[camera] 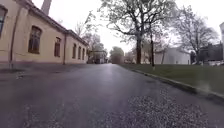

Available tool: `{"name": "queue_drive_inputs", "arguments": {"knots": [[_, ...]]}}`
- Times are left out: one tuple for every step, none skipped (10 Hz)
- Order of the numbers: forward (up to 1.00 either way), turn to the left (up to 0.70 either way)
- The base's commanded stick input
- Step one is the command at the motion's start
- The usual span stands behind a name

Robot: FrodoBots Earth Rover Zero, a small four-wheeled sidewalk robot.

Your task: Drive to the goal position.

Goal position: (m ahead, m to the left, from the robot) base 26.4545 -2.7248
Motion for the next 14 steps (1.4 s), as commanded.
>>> {"name": "queue_drive_inputs", "arguments": {"knots": [[1.00, 0.00], [1.00, 0.00], [1.00, 0.00], [1.00, 0.00], [1.00, 0.00], [1.00, 0.00], [1.00, 0.00], [1.00, 0.00], [1.00, 0.00], [1.00, 0.00], [1.00, 0.00], [1.00, 0.00], [1.00, 0.00], [1.00, 0.00]]}}
